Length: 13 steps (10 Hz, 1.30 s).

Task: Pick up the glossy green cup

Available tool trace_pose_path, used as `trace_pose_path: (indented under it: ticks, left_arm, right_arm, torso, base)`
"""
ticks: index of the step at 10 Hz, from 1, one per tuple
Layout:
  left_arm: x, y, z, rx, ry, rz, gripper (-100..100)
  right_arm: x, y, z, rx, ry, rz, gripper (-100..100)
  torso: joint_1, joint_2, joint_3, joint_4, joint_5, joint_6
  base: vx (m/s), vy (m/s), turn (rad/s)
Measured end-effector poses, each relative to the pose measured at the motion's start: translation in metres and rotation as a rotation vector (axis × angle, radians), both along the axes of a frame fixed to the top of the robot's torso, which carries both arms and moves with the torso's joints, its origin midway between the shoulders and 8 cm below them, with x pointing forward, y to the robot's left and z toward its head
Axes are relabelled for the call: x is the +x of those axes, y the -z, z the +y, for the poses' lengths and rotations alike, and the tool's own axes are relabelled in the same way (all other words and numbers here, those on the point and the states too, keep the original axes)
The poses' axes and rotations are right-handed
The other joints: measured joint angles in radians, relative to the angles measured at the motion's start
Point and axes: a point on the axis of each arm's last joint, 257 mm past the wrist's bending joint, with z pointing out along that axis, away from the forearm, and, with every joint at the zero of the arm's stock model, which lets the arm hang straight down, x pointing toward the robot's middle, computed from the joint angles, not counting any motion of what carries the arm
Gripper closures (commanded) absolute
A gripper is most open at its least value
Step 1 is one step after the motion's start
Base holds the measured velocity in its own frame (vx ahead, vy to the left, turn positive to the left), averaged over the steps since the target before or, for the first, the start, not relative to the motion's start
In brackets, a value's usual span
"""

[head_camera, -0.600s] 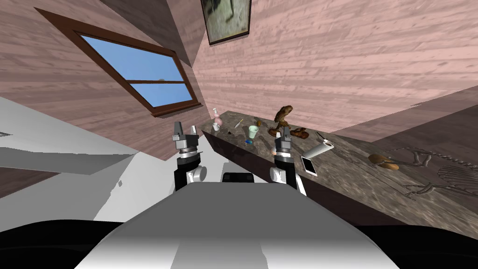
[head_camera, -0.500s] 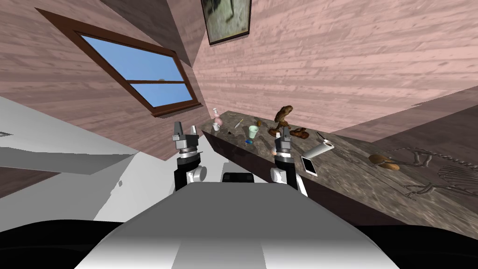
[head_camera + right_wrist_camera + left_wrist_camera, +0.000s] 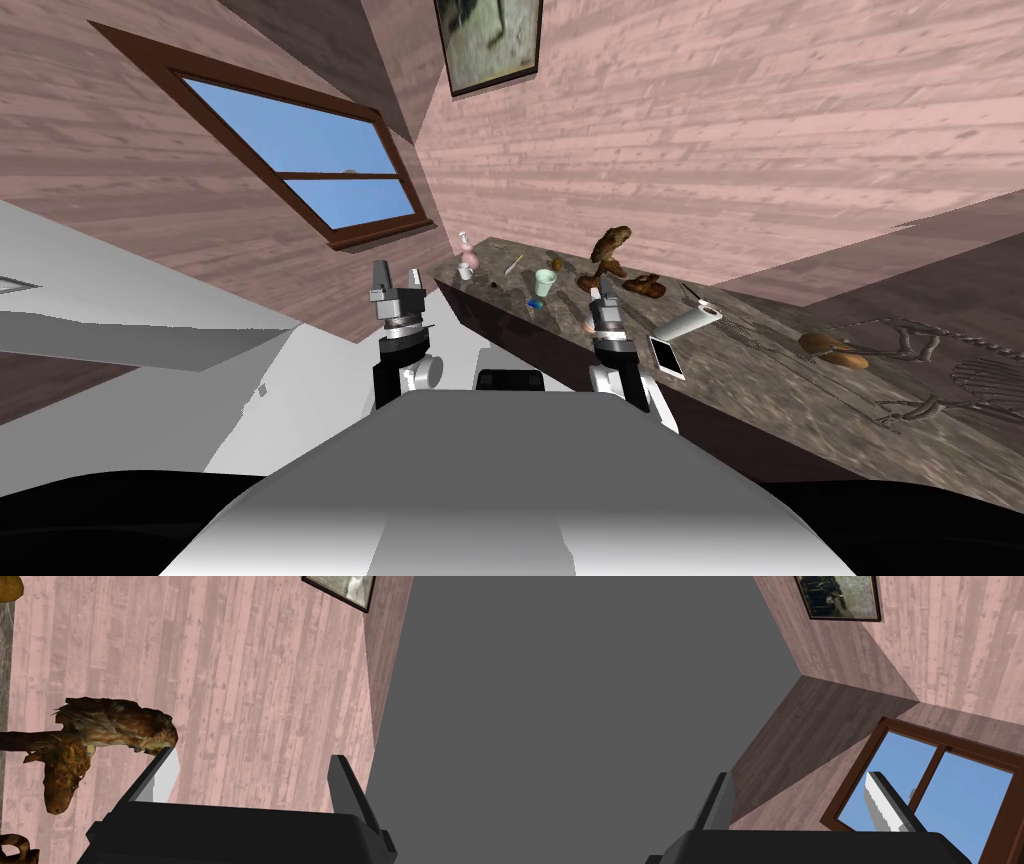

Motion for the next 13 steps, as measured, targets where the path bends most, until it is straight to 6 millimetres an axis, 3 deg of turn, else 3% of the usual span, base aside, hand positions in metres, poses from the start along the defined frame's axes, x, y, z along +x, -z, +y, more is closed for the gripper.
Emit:
trace_pose_path:
  ticks: [13]
  left_arm:
    - [0.0, 0.0, 0.0, 0.0, 0.0, 0.0, 0]
  right_arm:
    - [-0.005, 0.062, -0.017, -0.461, -0.077, 0.18, -100]
  torso:
    - [0.001, 0.001, 0.0, 0.0, 0.0, 0.0]
  base:
    - [-0.005, 0.035, 0.022]
